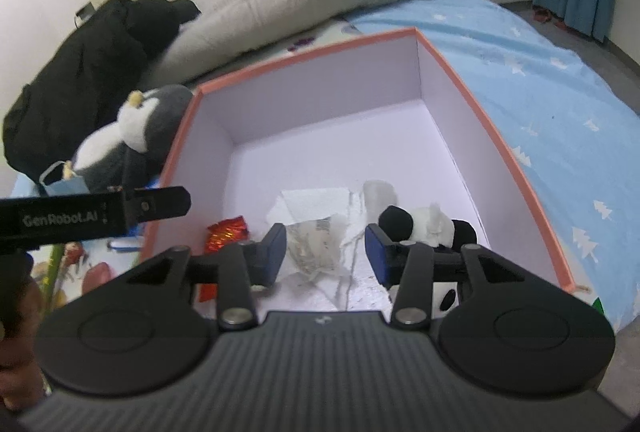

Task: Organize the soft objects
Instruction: 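Open both grippers to drop the red packet and plastic piece into the shoebox, then withdraw both tools from the shoebox back toward the remaining pile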

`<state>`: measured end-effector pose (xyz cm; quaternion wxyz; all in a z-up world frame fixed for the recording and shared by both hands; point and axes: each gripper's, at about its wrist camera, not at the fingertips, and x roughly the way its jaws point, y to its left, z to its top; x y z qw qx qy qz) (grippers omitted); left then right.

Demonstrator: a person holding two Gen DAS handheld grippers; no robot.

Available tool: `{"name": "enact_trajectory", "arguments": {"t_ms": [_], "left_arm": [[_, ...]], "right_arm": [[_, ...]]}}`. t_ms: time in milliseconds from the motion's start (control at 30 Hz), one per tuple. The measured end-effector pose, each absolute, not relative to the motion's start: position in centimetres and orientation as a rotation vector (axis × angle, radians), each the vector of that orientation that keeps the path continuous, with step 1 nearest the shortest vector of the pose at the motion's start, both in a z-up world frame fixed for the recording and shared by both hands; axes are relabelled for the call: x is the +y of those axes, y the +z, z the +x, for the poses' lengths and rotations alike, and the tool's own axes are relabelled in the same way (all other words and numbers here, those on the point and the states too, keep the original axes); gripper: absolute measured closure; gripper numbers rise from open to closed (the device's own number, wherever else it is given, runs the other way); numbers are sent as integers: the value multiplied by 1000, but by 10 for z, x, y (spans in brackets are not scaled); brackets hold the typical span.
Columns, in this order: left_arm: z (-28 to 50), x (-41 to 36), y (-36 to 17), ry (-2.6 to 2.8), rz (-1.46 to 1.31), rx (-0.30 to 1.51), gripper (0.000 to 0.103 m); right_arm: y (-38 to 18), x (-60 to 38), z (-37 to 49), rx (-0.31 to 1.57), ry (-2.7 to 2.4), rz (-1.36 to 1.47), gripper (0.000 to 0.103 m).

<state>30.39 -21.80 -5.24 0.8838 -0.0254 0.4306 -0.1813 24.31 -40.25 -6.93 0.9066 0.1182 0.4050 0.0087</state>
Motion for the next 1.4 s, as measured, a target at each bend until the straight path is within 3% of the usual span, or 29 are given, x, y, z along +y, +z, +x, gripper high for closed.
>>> {"name": "enact_trajectory", "arguments": {"t_ms": [833,1400], "left_arm": [[124,-106,46,-313,-127,639,37],[21,-25,26,-145,-201,633,32]], "right_arm": [[13,-313,105,585,146,194,56],[-4,-254,51,617,283,168,56]]}}
